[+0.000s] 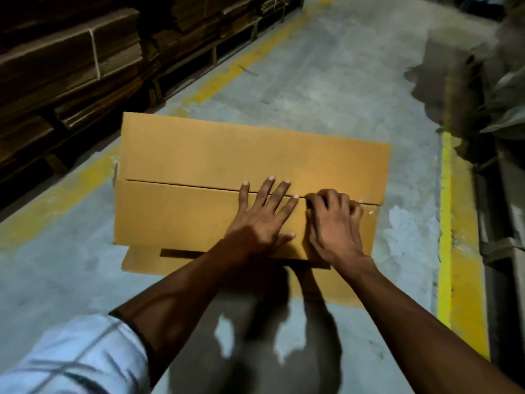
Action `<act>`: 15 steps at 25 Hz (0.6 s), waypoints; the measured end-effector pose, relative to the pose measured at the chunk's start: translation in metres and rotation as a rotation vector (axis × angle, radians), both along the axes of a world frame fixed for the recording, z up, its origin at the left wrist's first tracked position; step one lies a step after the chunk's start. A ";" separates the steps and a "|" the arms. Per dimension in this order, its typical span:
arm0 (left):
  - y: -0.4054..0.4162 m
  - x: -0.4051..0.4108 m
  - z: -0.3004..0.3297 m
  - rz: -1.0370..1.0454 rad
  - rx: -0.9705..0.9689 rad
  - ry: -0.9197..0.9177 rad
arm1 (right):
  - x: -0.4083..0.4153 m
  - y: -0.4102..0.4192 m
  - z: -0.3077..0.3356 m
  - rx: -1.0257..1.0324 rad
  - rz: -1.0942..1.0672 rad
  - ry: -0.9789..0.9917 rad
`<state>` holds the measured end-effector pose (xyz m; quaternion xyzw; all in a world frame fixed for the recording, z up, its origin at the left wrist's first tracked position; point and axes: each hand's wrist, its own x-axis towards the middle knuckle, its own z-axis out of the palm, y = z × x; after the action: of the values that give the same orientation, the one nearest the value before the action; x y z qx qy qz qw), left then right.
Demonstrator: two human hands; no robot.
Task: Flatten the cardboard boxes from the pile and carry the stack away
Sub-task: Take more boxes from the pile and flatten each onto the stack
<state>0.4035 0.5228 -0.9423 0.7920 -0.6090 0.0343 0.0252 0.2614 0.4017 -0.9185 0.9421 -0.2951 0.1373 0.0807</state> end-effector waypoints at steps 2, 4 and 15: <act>0.000 0.002 -0.008 0.032 0.009 -0.055 | -0.020 -0.019 0.000 -0.026 -0.097 0.005; 0.004 0.003 -0.012 0.021 -0.017 -0.134 | -0.035 -0.034 0.000 0.029 -0.188 -0.044; -0.011 -0.012 0.001 0.108 0.049 -0.120 | -0.029 -0.058 -0.005 0.515 -0.559 -0.682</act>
<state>0.3916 0.5114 -0.9414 0.8206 -0.5665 0.0679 -0.0325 0.2327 0.3437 -0.9236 0.7182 -0.5696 0.3328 -0.2213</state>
